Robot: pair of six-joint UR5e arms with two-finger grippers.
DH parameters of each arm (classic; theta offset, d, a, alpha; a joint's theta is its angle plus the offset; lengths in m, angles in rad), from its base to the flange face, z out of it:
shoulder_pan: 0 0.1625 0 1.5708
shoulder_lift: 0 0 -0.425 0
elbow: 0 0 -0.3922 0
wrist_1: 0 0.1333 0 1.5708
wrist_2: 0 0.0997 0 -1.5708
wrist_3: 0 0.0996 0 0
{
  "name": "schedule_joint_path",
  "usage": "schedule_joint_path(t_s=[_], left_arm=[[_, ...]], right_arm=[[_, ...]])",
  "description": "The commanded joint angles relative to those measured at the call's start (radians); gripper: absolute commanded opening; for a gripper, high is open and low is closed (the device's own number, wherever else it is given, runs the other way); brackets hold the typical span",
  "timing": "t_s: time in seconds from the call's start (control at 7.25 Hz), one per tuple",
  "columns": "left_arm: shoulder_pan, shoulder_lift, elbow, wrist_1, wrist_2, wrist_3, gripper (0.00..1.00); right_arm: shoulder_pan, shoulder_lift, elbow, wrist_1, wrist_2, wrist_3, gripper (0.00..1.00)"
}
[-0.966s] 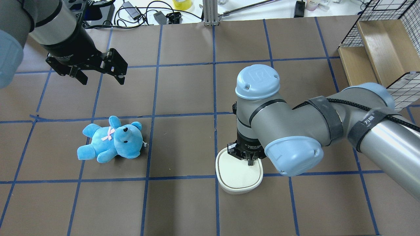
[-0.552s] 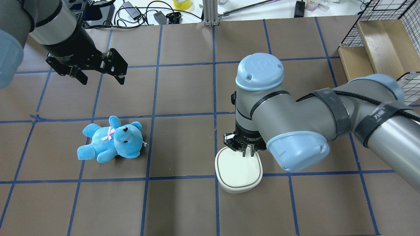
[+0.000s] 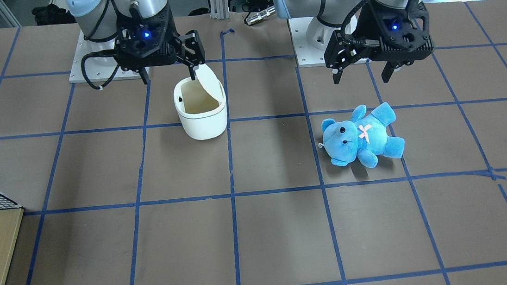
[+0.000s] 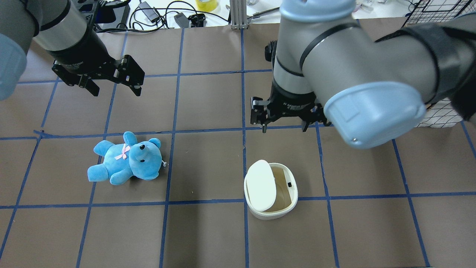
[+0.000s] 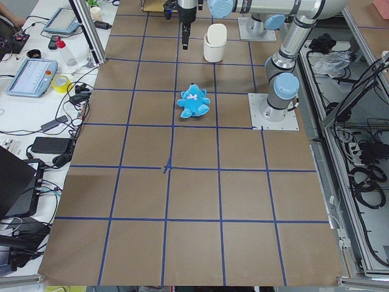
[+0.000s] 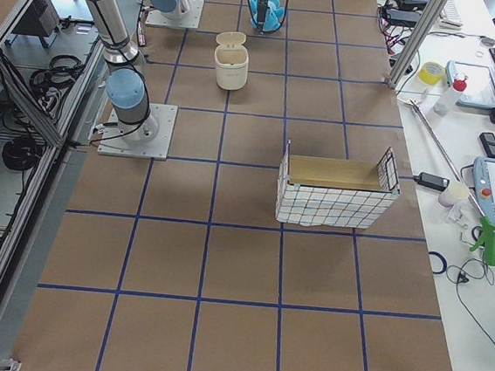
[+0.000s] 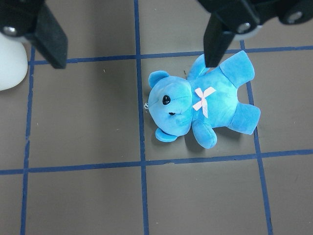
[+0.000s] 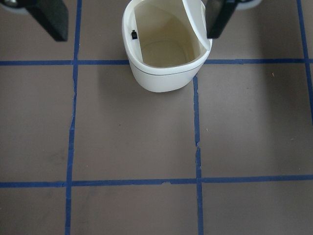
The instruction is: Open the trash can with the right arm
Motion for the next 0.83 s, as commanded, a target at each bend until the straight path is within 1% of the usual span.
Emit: schedule_joint_path(t_s=[0.0,0.28,0.69], left_arm=[[0.0,0.0,0.0,0.0,0.001,0.0,1.0],[0.0,0.0,0.0,0.0,0.001,0.0,1.0],[0.0,0.0,0.0,0.0,0.001,0.0,1.0]], right_arm=[[-0.073,0.002,-0.05,0.014,0.002,-0.071,1.0],[-0.148,0.001,-0.086,0.018,0.002,-0.152,1.0],[-0.15,-0.002,-0.095,0.024,-0.007,-0.157,1.0]])
